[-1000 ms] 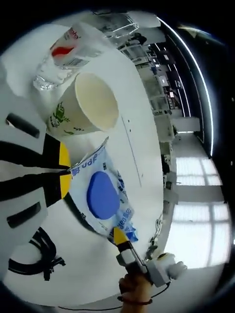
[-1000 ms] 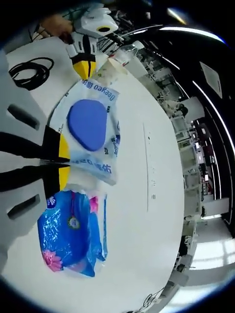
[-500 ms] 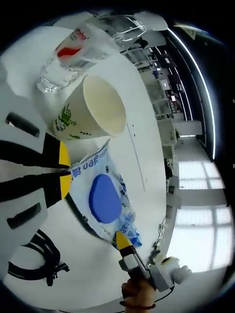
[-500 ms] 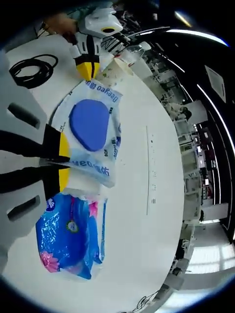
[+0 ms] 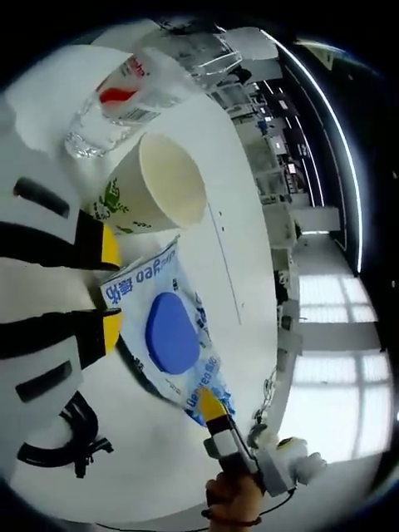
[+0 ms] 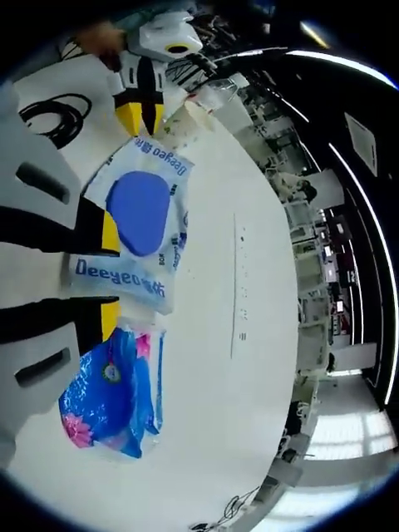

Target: Arrange the tabletop items into an orderly group along one side of the table until the central work area is clear of visible clutter.

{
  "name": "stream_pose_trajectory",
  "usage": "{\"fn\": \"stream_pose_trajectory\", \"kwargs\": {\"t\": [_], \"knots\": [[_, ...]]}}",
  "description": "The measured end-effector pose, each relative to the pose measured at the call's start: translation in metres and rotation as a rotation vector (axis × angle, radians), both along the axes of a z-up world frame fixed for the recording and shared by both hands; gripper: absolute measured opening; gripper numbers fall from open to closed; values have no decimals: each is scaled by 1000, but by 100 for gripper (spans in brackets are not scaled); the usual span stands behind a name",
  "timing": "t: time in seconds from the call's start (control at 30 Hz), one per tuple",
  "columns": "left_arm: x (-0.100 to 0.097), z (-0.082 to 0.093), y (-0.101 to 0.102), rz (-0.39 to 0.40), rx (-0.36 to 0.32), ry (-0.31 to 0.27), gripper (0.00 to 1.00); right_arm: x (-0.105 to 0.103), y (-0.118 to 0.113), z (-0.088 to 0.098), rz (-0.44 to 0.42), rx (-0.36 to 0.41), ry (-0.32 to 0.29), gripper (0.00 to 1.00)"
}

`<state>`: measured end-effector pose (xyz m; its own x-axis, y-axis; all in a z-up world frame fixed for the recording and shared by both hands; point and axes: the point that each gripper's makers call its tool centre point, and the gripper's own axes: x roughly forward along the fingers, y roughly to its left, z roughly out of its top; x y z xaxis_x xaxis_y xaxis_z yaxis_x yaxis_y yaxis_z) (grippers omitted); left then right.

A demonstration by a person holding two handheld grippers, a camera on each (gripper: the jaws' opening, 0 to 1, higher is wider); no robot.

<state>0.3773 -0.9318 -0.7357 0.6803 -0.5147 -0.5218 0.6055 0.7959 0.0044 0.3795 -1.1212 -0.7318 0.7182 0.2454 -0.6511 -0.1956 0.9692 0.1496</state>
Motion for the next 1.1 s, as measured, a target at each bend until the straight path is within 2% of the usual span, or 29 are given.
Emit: {"fn": "stream_pose_trajectory", "kwargs": {"t": [0.07, 0.17, 0.3, 0.43, 0.57, 0.67, 0.77, 0.93, 1.03, 1.1], "knots": [[-2, 5, -2, -10, -12, -11, 17, -2, 2, 5, 9, -1, -14, 19], [-4, 10, -3, -20, 6, -27, 19, -5, 3, 9, 16, 8, -16, 26], [-8, 18, -2, -21, -20, -31, 24, -13, 6, 14, 36, -1, -15, 32], [-13, 22, -1, -23, -33, -27, 31, -27, 5, 18, 18, -25, 9, 47], [-20, 26, -2, -34, -44, -19, 36, -43, 18, 24, 28, 40, 32, 48], [-24, 28, -1, -35, -31, -24, 39, -53, 25, 29, 34, 70, 42, 55], [-28, 31, -2, -35, -47, -21, 45, -63, 33, 32, 41, 113, 61, 60], [-38, 35, -1, -43, -53, -17, 51, -77, 40, 34, 58, 103, 81, 67], [-45, 35, 0, -37, -93, 19, 52, -88, 42, 33, 49, 106, 95, 70], [-49, 35, 2, -33, -98, 20, 55, -95, 45, 31, 49, 103, 97, 72]]}}
